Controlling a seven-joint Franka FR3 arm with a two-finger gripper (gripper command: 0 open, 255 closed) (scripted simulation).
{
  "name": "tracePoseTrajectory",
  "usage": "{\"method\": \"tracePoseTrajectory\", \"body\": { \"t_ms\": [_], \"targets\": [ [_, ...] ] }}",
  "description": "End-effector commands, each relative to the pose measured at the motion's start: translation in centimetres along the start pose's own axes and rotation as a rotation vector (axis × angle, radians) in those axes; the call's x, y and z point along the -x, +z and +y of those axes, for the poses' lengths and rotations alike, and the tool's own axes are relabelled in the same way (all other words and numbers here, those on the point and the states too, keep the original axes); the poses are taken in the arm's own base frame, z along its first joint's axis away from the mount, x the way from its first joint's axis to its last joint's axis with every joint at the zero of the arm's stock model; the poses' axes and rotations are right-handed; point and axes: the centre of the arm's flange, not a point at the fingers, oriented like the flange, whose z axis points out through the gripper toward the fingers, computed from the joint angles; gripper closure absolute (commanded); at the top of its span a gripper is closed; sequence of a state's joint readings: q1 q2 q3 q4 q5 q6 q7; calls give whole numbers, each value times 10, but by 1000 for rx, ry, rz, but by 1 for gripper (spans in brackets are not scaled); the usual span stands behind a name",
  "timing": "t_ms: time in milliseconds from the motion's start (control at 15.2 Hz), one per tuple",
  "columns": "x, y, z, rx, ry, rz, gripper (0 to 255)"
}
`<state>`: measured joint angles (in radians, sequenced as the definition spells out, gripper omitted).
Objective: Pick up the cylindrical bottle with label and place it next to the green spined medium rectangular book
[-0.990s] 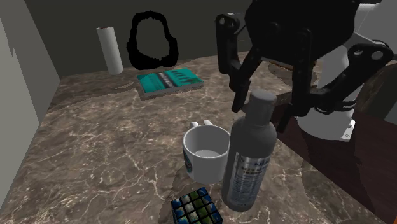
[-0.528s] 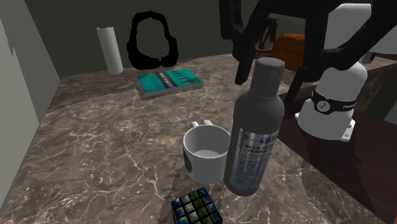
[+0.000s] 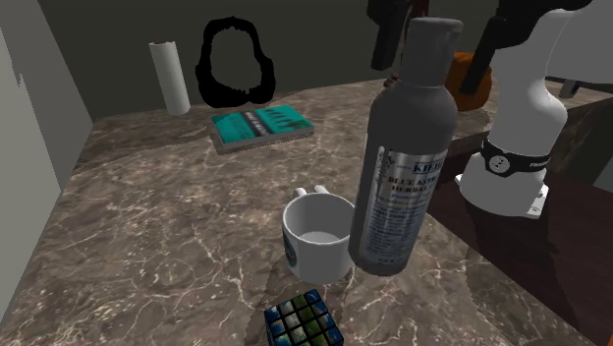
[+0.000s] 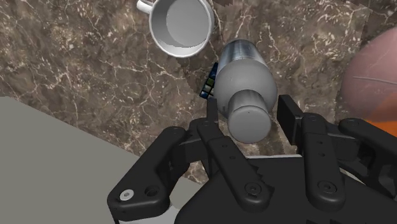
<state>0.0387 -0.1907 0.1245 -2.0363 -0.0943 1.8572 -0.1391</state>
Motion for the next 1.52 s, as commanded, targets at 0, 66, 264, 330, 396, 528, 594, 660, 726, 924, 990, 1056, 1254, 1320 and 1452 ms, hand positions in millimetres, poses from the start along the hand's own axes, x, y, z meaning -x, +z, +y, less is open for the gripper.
{"method": "tracePoseTrajectory", "body": {
  "t_ms": [0,66,264,330,396,528,594,660,726,924,990,1056,1254,1320,1452],
  "targets": [
    [0,-10,2,0,0,0,255],
    [0,-15,2,0,0,0,255],
    [0,-31,4,0,0,0,255],
    [0,-36,5,0,0,0,255],
    [0,-42,5,0,0,0,255],
    [1,-52,6,0,0,0,255],
    [1,-57,7,0,0,0,255],
    [1,-63,8,0,0,0,255],
    [1,-68,8,0,0,0,255],
    [1,-84,10,0,0,0,255],
    [1,-89,11,0,0,0,255],
    [1,-94,11,0,0,0,255],
    [1,-110,13,0,0,0,255],
    [1,-115,14,0,0,0,255],
    [1,-126,15,0,0,0,255]
  ]
}}
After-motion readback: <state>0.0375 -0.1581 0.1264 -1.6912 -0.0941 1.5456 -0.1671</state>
